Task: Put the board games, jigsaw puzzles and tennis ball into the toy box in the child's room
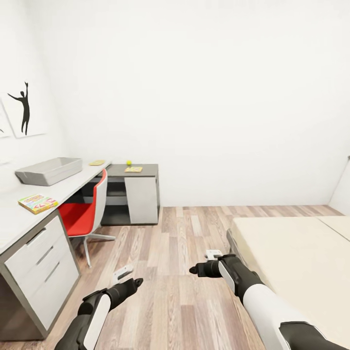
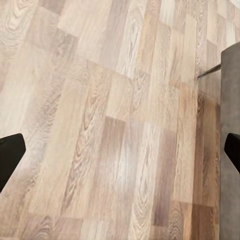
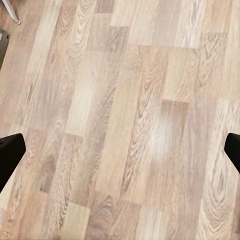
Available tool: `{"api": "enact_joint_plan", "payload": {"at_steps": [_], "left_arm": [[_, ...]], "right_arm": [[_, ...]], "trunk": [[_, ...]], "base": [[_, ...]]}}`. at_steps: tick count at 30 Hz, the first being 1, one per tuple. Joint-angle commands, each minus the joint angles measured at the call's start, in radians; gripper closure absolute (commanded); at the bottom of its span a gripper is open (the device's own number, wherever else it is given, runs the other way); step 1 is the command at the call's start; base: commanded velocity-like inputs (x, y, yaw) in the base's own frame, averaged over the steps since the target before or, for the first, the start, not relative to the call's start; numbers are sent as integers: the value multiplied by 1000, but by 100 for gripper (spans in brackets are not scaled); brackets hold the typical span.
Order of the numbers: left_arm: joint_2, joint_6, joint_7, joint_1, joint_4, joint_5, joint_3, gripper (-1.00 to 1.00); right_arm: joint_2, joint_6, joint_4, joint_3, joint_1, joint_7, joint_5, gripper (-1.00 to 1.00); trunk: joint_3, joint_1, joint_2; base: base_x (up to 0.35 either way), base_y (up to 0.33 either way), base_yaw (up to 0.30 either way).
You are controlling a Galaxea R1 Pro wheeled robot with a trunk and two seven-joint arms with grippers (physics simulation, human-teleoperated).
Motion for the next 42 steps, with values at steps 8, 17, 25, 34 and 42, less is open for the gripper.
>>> {"api": "enact_joint_plan", "payload": {"at_steps": [8,17,25,34,42], "left_arm": [[-1,6,5,-1,-1,10,2,-100],[-1,6,5,-1,-1,9,3,-100],[-1,6,6,-1,-1,8,0,-100],[-1,5,6,-1,-1,9,0,-100],[-1,4,6,-1,-1,9,2,-100]], "right_arm": [[0,5,-2,1,0,3,3,-100],[0,5,-2,1,0,3,3,-100],[0,5,-2,1,0,3,3,-100],[0,5,-2,1,0,3,3,-100],[0,5,-2,1,0,3,3,-100]], "trunk": [[-1,0,-1],[-1,0,-1],[-1,0,-1],[-1,0,-1],[-1,0,-1]], "base": [[-1,0,28],[0,0,7],[-48,0,2],[-169,0,0],[-54,0,0]]}}
